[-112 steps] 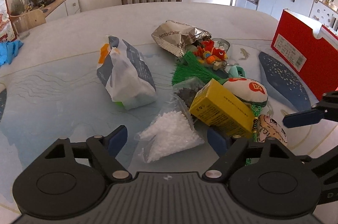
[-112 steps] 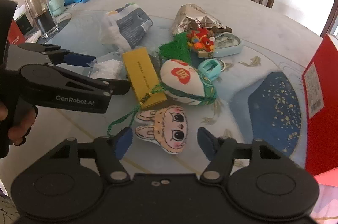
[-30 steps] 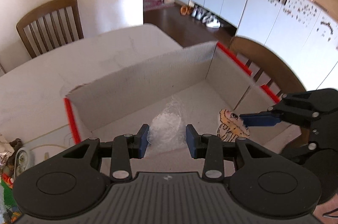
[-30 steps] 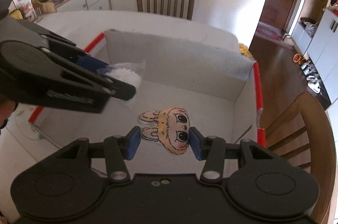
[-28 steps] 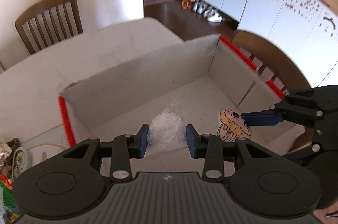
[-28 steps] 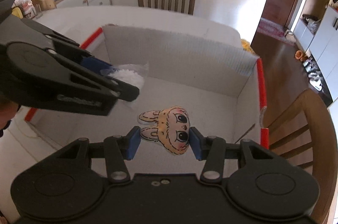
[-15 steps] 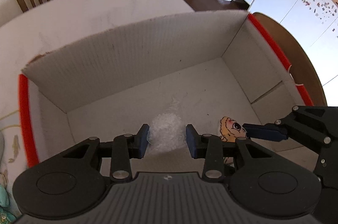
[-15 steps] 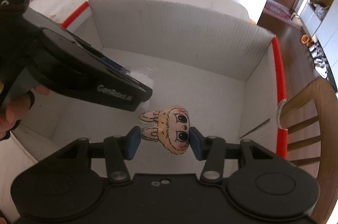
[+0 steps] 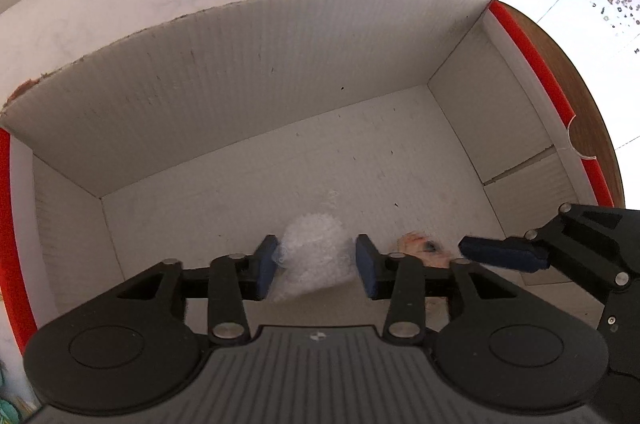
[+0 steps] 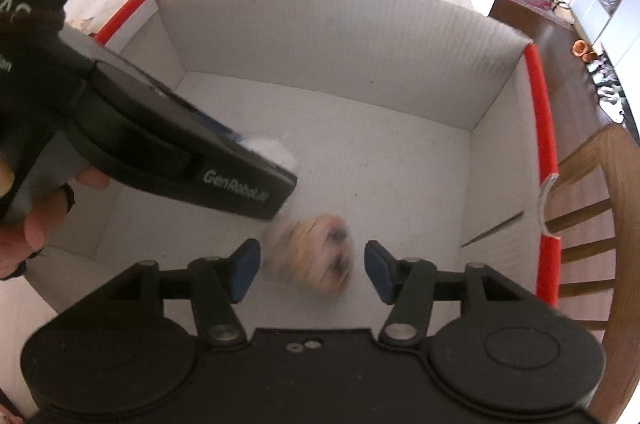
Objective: Organize objects
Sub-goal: 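Lower the granule bag into the red box and open the left tool, then move both tools back over the table items, then grasp the printed white plastic bag with left tool while right grasps egg-shaped plush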
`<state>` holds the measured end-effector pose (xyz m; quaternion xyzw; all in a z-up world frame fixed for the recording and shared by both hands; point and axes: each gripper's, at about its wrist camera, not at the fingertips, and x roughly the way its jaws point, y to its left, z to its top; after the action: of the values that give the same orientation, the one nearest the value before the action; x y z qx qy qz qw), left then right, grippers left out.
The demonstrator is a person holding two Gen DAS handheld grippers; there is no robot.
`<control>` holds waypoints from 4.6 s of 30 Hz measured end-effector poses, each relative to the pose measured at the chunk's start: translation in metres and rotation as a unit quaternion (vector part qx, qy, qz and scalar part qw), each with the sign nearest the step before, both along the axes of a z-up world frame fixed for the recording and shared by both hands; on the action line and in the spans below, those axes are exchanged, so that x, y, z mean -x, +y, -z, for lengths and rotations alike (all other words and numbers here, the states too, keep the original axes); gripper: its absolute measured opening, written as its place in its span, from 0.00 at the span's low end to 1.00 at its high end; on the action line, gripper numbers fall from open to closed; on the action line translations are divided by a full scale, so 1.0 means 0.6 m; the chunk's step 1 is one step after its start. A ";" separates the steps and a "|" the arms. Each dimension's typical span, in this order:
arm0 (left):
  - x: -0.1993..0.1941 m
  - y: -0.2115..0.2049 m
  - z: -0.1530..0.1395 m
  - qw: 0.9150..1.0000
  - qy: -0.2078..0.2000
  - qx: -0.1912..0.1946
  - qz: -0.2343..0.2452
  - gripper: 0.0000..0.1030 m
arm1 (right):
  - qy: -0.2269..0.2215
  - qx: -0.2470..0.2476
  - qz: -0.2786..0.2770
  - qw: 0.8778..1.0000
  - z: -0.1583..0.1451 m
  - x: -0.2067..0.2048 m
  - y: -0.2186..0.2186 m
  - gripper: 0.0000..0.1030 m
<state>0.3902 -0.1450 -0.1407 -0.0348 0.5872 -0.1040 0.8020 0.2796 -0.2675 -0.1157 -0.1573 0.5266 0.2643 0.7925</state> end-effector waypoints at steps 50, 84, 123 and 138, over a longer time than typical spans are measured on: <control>0.307 0.183 -0.253 0.964 -0.257 0.024 -0.063 0.75 | -0.137 -0.138 0.032 0.980 -0.192 0.141 0.035 0.68; 0.469 0.527 -0.216 0.923 -0.324 -0.004 -0.206 1.00 | -0.134 -0.155 0.023 0.978 -0.165 0.236 0.284 0.93; 0.313 0.694 -0.036 0.944 -0.234 -0.059 -0.224 1.00 | -0.056 -0.091 0.028 0.994 -0.008 0.159 0.500 0.89; 0.296 0.713 0.029 0.962 -0.157 -0.034 -0.220 0.93 | 0.003 -0.104 0.051 0.993 0.025 0.140 0.502 0.82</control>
<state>0.2127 0.2828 -0.1581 -0.1192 0.4352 0.0912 0.8877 0.1953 0.0339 -0.1309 -0.0456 0.5062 0.2776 0.8152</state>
